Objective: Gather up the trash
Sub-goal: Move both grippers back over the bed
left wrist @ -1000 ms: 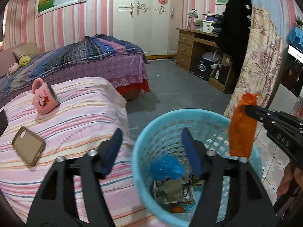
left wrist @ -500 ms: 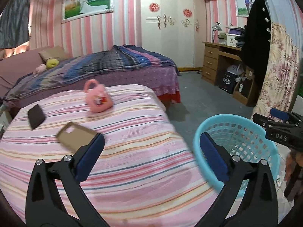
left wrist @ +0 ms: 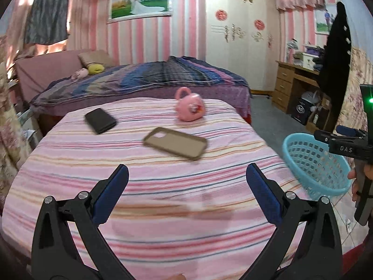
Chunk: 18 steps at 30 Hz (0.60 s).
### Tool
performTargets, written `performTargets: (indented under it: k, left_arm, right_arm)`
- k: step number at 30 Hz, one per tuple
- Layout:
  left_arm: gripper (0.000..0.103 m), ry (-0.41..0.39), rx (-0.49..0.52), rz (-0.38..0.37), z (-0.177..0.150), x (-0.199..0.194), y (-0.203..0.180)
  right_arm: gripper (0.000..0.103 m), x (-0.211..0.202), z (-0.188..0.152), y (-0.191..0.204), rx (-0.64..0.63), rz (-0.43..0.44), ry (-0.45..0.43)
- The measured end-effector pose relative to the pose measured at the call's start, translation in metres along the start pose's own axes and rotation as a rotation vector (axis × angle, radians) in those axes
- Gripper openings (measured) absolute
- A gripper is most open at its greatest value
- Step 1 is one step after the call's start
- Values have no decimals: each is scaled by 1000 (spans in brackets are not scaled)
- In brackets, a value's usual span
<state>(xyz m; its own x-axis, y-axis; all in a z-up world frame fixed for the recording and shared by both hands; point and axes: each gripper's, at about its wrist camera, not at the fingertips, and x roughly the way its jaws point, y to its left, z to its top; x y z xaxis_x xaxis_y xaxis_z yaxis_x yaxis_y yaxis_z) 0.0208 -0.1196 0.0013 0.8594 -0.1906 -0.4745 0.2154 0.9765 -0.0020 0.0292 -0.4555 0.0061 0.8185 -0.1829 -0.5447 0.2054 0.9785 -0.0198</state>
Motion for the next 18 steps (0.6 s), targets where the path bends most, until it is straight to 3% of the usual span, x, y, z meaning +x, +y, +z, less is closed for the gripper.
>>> performTargets:
  k: [6, 18]
  left_arm:
    - [97, -28, -36, 40, -16, -17, 33]
    - [97, -28, -74, 30, -37, -21, 59]
  right_arm:
    - [98, -27, -9, 22, 41, 9, -31]
    - [98, -65, -30, 94, -42, 38, -70]
